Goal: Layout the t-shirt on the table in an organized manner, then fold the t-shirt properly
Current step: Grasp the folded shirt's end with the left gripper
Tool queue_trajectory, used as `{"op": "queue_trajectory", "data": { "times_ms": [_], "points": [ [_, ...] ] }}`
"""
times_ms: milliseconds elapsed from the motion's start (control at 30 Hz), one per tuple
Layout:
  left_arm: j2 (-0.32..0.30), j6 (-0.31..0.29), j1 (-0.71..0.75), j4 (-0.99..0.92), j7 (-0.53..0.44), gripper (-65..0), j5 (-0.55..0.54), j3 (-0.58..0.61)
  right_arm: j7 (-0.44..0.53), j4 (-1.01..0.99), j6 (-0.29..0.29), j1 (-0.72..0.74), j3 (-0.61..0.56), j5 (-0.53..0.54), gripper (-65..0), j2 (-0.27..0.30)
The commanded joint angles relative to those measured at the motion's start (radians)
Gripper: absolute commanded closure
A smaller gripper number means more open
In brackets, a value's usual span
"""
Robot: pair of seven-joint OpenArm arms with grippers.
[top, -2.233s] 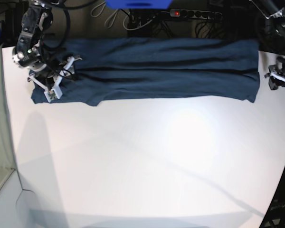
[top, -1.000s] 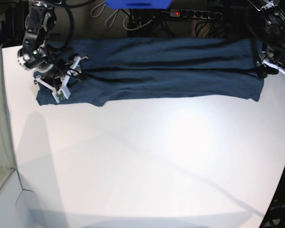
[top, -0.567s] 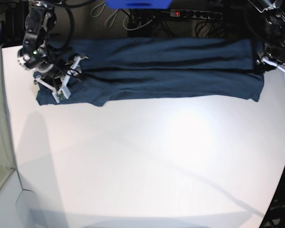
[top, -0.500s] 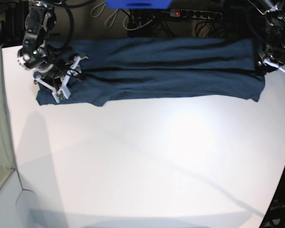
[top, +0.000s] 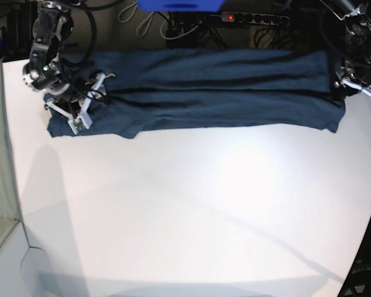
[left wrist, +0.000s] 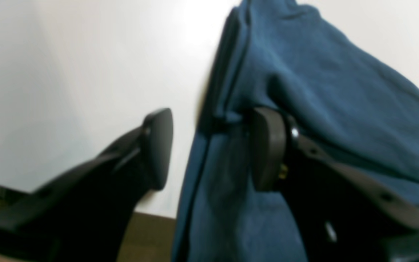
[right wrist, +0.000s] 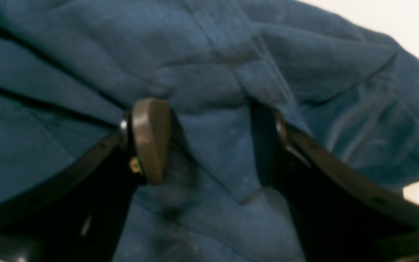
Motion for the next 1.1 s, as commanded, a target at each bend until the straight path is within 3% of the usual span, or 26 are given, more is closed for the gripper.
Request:
{"op": "queue_trajectory", "data": {
  "times_ms": [0, 133, 467, 700, 1067],
  "points": [
    [-0.011, 0.002, 0.014, 0.021, 0.011, -32.5, -0.011, -0.006, -0.001, 0.010, 0.003, 0.007, 0.000, 0.003, -36.3, 0.007],
    [-0.017, 0.002, 0.054, 0.070, 0.012, -32.5, -0.099, -0.006, -0.001, 0.010, 0.003, 0.007, 0.000, 0.003, -36.3, 0.007],
    [-0.008, 0.002, 0.055, 0.105, 0.011, -32.6, -0.127, -0.058, -0.001, 0.010, 0.003, 0.005, -0.012, 0.003, -36.3, 0.007],
    [-0.014, 0.002, 0.038, 0.104, 0.011, -32.6, -0.235, -0.106, 0.001, -0.007, 0.003, 0.008, -0.012, 0.003, -36.3, 0.007],
    [-0.009, 0.002, 0.009, 0.092, 0.003, -32.6, -0.232, -0.098, 0.029, -0.044, 0.003, 0.007, -0.012, 0.003, -36.3, 0.007]
  ]
}}
